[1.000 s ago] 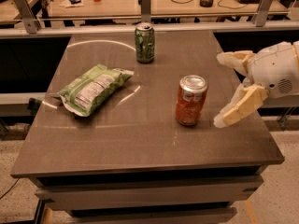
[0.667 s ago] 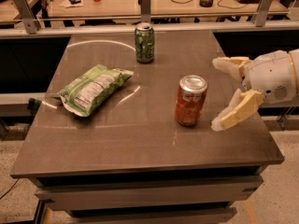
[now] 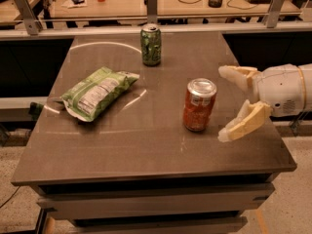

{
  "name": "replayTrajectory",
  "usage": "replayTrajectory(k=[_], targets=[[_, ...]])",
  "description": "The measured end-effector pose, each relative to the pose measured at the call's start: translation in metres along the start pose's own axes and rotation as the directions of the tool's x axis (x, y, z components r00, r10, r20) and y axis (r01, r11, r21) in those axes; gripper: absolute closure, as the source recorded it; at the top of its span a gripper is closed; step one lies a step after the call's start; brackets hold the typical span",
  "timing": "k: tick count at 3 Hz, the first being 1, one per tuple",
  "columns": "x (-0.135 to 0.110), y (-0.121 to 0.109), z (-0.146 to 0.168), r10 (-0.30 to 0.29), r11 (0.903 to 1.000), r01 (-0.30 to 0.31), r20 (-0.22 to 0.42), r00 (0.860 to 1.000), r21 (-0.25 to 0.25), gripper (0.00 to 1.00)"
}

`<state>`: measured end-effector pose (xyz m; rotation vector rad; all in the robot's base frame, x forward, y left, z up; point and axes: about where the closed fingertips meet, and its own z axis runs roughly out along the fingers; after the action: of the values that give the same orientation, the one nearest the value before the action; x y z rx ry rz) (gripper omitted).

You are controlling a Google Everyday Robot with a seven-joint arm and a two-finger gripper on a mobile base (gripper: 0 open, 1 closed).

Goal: Move coke can near green jalapeno chip bag

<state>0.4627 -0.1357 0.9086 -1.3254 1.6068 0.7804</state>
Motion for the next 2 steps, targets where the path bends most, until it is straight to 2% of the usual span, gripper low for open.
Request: replayTrajectory(k=[1,2], targets=[[0.001,-0.002,0.002,-0.011,0.9999,0.011,0.029,1.0,0.004,0.0],[0.0,-0.022,-0.018,-0.017,0.9992,0.016,0.023,1.0,0.036,0.0]])
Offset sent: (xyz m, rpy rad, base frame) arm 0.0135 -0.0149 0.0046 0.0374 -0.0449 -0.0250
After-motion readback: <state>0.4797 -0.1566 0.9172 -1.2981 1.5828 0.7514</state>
